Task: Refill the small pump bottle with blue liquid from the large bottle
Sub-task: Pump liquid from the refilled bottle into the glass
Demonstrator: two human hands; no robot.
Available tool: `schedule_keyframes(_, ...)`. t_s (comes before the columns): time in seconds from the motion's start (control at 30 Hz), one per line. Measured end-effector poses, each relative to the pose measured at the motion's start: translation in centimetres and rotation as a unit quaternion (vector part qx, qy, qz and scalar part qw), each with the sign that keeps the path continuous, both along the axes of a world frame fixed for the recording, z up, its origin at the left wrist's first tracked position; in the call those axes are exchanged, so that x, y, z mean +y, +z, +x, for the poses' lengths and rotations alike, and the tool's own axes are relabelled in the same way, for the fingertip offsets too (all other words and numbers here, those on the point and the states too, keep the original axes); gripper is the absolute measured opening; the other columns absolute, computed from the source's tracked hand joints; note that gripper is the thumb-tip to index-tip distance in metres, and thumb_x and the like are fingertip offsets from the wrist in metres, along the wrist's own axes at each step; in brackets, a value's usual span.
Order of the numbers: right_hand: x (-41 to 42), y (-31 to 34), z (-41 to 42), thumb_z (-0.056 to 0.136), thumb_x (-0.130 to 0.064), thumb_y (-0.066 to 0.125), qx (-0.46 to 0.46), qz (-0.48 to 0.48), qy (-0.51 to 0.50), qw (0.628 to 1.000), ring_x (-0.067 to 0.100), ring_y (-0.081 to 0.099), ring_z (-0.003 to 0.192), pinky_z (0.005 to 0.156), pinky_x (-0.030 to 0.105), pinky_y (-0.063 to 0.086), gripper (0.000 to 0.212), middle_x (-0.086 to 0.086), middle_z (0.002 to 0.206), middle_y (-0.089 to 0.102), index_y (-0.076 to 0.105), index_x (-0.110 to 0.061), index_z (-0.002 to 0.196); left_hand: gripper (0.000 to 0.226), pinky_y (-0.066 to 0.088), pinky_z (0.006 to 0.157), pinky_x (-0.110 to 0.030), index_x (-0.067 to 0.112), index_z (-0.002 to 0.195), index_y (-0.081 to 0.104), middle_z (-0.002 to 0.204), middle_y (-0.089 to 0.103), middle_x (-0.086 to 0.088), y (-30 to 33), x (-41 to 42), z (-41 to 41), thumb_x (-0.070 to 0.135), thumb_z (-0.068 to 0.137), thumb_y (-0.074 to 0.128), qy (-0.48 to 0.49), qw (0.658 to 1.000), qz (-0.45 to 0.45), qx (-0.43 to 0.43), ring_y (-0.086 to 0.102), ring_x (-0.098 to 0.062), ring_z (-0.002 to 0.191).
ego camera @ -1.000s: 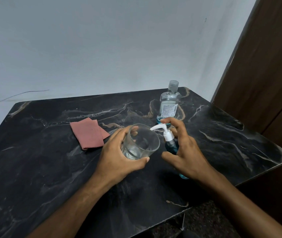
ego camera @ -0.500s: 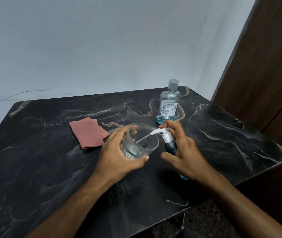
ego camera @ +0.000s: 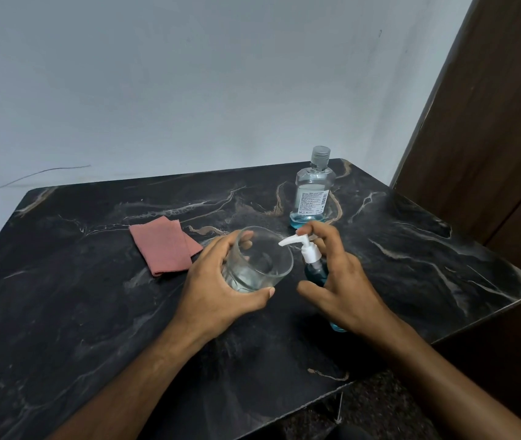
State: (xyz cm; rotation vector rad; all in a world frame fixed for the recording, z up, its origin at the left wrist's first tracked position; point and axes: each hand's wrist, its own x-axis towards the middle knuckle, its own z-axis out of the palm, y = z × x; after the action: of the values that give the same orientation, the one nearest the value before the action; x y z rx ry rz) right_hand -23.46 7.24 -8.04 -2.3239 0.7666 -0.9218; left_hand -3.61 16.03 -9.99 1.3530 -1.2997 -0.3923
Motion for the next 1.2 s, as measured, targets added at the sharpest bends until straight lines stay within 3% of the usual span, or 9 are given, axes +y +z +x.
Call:
schedule_keyframes(0.13,-0.04,0.28,0.16,0.069,-0.002,0.066,-0.021,-0.012,0.013,1.000,0.001,0.055,0.061,0.057,0.004,0.038,0.082,-0.024,0.093,0.060,0.036,-0.041,0.135,0.080,0.054,0.100,-0.035,0.028,0.129,0.061,0.123,0.064,0.016,-0.03,-0.02,-0.03,0.026,0.054,0.089,-0.001,1.000,0.002,0.001,0.063,-0.007,0.118)
schedule_keyframes(0.27,-0.06,0.15,0.15,0.071,-0.013,0.064,-0.010,-0.005,-0.002,1.000,0.005,0.043,0.051,0.050,0.016,0.038,0.070,0.002,0.076,0.056,0.036,-0.046,0.126,0.081,0.054,0.100,-0.035,0.026,0.130,0.061,0.124,0.064,0.014,-0.04,-0.04,-0.05,0.027,0.054,0.089,-0.004,1.000,0.002,0.002,0.062,-0.008,0.119)
schedule_keyframes(0.37,0.10,0.07,0.03,0.073,-0.014,0.062,-0.005,0.002,-0.003,1.000,0.005,0.040,0.049,0.047,0.021,0.039,0.066,0.007,0.074,0.057,0.036,-0.047,0.124,0.081,0.054,0.100,-0.035,0.027,0.130,0.061,0.124,0.064,0.014,0.00,-0.04,0.00,0.029,0.054,0.089,-0.005,1.000,0.001,0.004,0.062,-0.008,0.119)
schedule_keyframes(0.57,0.25,0.43,0.22,0.070,0.002,0.065,-0.034,-0.019,0.013,0.999,-0.001,0.054,0.057,0.054,0.002,0.036,0.083,-0.021,0.096,0.062,0.036,-0.044,0.132,0.082,0.054,0.099,-0.033,0.028,0.130,0.060,0.124,0.064,0.015,-0.02,0.00,-0.02,0.030,0.053,0.088,-0.004,1.000,0.001,0.006,0.063,-0.007,0.119)
schedule_keyframes(0.63,0.17,0.35,0.18,0.071,-0.001,0.065,-0.029,-0.014,0.010,0.999,0.002,0.050,0.052,0.051,0.005,0.035,0.078,-0.012,0.092,0.064,0.036,-0.043,0.130,0.082,0.054,0.099,-0.033,0.029,0.130,0.060,0.124,0.064,0.017,-0.02,0.02,-0.04,0.032,0.053,0.087,-0.004,1.000,0.002,0.006,0.062,-0.006,0.119)
schedule_keyframes(0.73,0.15,0.23,0.16,0.073,-0.009,0.064,-0.015,0.005,0.001,1.000,0.004,0.041,0.047,0.046,0.021,0.040,0.067,0.009,0.079,0.059,0.036,-0.041,0.125,0.082,0.055,0.099,-0.034,0.030,0.130,0.059,0.123,0.063,0.018,-0.01,0.07,-0.05,0.036,0.053,0.087,-0.003,1.000,0.007,0.006,0.062,-0.007,0.118)
schedule_keyframes(0.97,0.27,0.43,0.45,0.070,0.001,0.065,-0.036,-0.002,0.014,0.999,0.003,0.058,0.058,0.055,0.003,0.038,0.082,-0.020,0.097,0.063,0.036,-0.042,0.132,0.082,0.055,0.099,-0.035,0.030,0.130,0.059,0.124,0.063,0.017,-0.14,0.00,0.02,0.031,0.054,0.089,0.000,1.000,0.008,0.001,0.063,-0.007,0.118)
schedule_keyframes(1.17,0.22,0.23,0.37,0.073,-0.008,0.065,-0.032,0.013,0.000,0.999,0.018,0.052,0.055,0.048,0.026,0.046,0.068,0.002,0.087,0.060,0.036,-0.042,0.125,0.082,0.054,0.099,-0.031,0.031,0.130,0.059,0.124,0.063,0.019,-0.03,0.00,-0.04,0.035,0.053,0.087,-0.001,1.000,0.009,-0.002,0.063,-0.006,0.118)
schedule_keyframes(1.2,0.26,0.21,0.34,0.073,-0.008,0.065,-0.034,0.013,0.000,0.999,0.018,0.053,0.055,0.048,0.025,0.046,0.069,0.001,0.089,0.061,0.037,-0.043,0.125,0.082,0.054,0.099,-0.031,0.031,0.130,0.059,0.124,0.063,0.018,-0.05,0.02,-0.04,0.036,0.053,0.087,-0.001,1.000,0.010,-0.002,0.063,-0.007,0.117)
